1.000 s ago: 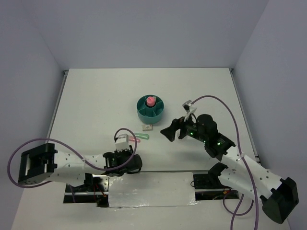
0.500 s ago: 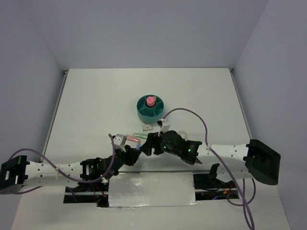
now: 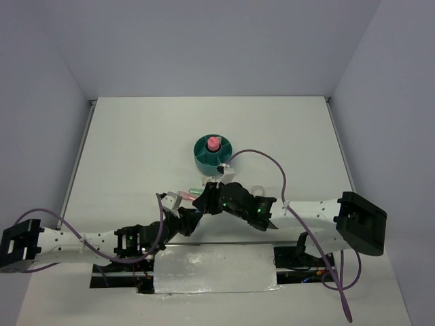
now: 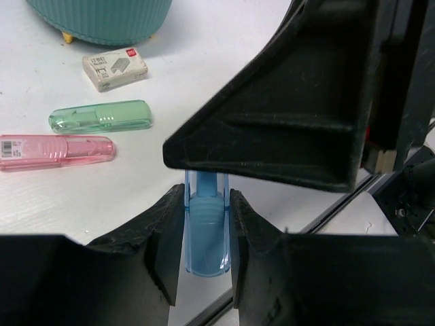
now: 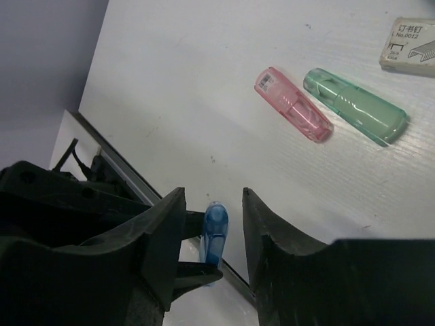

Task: Sort the stationery into containers
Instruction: Place the pen in the storage box.

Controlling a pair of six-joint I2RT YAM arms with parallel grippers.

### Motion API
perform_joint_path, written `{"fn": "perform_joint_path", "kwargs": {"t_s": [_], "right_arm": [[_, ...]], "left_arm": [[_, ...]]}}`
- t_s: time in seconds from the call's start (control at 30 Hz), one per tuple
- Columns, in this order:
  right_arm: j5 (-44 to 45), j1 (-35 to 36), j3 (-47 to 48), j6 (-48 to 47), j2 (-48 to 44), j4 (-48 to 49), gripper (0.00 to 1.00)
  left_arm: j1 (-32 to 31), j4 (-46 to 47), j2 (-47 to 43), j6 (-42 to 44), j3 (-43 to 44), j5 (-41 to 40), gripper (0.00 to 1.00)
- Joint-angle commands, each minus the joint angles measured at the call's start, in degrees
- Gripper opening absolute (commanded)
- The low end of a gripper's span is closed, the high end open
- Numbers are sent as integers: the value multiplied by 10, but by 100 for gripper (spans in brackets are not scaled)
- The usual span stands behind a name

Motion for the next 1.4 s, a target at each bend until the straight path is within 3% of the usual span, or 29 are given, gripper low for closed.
{"fn": "perform_joint_path", "kwargs": {"t_s": [0.0,0.1,0.17,0.2,0.3,0.33,0.37,0.47,0.53,0.6,0.7,0.77,0.83,0.9,0.97,1.0,1.1,1.27,1.37], "right_arm": [[-6,10,10,12,5,35,45],[-29,8,9,12,10,47,42],[-38,9,23,5,18,40,29],[-42,10,27,1,20,36,27],[-42,8,29,-3,20,41,0],[-38,8,28,-5,18,41,0],[-34,7,27,-10,10,41,0],[30,-18,33,-43,-24,10,0],[105,-55,35,-69,-62,-21,0],[189,-81,43,-83,-85,-54,0],[257,-157,70,-96,-109,-81,0],[281,-185,80,-101,-106,-84,0],[272,-228,96,-111,-86,-68,0],[264,-247,123,-109,-50,-66,0],[250,-276,150,-107,-20,-71,0],[237,-282,176,-112,9,-70,0],[226,-295,216,-130,54,-58,0],[202,-299,287,-135,125,-94,0],[192,-299,276,-124,139,-92,0]], "left_arm": [[-4,30,-20,22,0,-25,5],[-3,24,-40,39,2,-32,11],[-4,19,-52,50,5,-33,14],[-4,15,-56,51,6,-34,15],[-3,-1,-70,56,11,-36,28],[-3,-6,-76,57,12,-36,35],[-4,-20,-79,51,12,-37,58],[-3,-101,-83,3,37,-65,99],[-3,-162,-76,-31,71,-88,99],[-3,-290,-58,-112,115,-125,99],[-4,-479,-32,-295,172,-175,99],[-2,-616,-20,-381,211,-193,99],[3,-666,-3,-441,231,-202,99],[22,-677,23,-417,258,-187,99],[88,-664,44,-376,285,-155,99],[139,-636,64,-325,291,-114,99],[205,-567,87,-249,298,-62,99],[243,-515,117,-211,301,-13,99],[260,-508,141,-206,308,-3,99]]}}
